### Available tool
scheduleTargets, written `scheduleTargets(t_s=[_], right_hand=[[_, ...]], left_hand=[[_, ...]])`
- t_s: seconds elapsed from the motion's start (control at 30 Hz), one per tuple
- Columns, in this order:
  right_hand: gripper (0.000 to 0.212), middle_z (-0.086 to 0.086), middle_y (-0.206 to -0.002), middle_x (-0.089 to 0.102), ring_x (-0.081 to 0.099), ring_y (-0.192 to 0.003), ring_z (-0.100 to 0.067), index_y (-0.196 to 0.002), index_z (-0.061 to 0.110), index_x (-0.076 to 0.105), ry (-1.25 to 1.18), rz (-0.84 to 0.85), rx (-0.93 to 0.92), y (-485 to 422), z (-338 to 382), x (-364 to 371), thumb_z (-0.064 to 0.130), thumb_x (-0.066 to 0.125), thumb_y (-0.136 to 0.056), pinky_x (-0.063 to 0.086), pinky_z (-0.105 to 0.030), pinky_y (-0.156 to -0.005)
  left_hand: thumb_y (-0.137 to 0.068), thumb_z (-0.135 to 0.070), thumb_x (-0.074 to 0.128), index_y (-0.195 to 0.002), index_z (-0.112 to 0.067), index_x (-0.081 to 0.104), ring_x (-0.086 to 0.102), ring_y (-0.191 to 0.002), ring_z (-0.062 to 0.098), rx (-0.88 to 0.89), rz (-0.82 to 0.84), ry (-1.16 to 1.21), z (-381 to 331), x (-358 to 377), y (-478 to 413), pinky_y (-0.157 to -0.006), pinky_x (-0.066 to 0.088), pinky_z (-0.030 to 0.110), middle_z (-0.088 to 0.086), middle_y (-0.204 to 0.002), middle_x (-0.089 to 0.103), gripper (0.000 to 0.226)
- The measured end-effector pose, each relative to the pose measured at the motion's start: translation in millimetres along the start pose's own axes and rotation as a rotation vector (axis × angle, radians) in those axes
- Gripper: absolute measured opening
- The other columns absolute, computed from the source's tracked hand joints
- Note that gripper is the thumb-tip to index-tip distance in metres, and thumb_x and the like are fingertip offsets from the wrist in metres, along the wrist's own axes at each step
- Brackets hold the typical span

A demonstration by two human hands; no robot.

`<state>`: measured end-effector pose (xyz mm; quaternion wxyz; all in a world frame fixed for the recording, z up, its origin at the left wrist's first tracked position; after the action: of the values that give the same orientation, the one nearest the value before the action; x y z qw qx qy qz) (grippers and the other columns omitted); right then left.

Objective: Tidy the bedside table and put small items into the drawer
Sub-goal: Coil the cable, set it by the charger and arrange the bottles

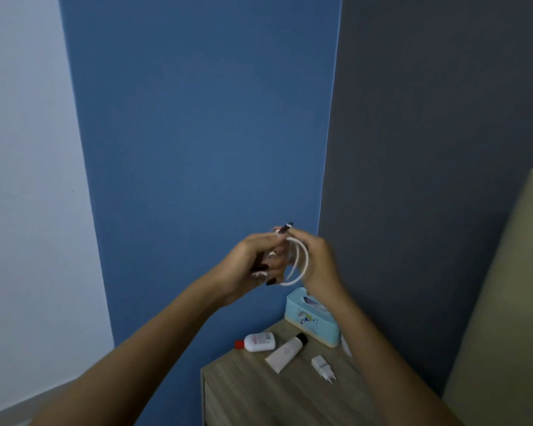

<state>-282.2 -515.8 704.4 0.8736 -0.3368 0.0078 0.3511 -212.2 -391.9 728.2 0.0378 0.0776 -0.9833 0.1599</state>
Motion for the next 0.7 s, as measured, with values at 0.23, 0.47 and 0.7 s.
scheduleTargets(t_s=[0.23, 0.47, 0.7], right_hand=[[0.029, -0.003, -0.050, 0.039, 0.033, -0.039, -0.011, -0.065, 0.010, 0.049, -0.256, 0.089, 0.302, 32.8, 1.8, 39.3, 0.006, 0.048, -0.094, 0.027, -0.028, -0.043], [0.025, 0.000, -0.059, 0.032, 0.018, -0.048, -0.010, -0.077, 0.013, 0.044, -0.555, 0.094, 0.261, 40.4, 3.8, 39.3, 0.038, 0.044, -0.070, 0.010, -0.032, -0.049], [0.032, -0.003, -0.063, 0.046, 0.038, -0.053, -0.009, -0.078, 0.011, 0.045, -0.142, -0.049, 0.069, 41.5, 0.7, 38.4, 0.039, 0.042, -0.094, 0.031, -0.023, -0.048]], left_hand=[[-0.093, -0.027, 0.041, -0.061, -0.017, 0.037, 0.024, -0.036, 0.007, 0.053, -0.162, 0.433, 0.4, -8.5, -8.2, -0.044, 0.023, 0.022, -0.006, -0.046, 0.028, 0.034], [-0.101, -0.028, 0.037, -0.061, -0.017, 0.034, 0.028, -0.036, 0.007, 0.046, -0.331, 0.372, 0.0, -17.4, -7.7, -0.043, 0.032, 0.019, -0.006, -0.045, 0.030, 0.042], [-0.102, -0.031, 0.035, -0.071, -0.015, 0.043, 0.047, -0.053, 0.011, 0.088, -0.425, -0.066, 2.5, -14.1, -7.6, -0.058, 0.042, 0.026, -0.004, -0.057, 0.048, 0.035]])
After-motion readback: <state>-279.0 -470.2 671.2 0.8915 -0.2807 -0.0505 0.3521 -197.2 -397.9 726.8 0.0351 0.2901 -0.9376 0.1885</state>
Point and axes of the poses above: each hand's wrist, its own y-axis away from the middle knuckle, its own x-axis out of the palm, z = x × y, the point moved 1 cm from there along -y, towards the middle knuckle
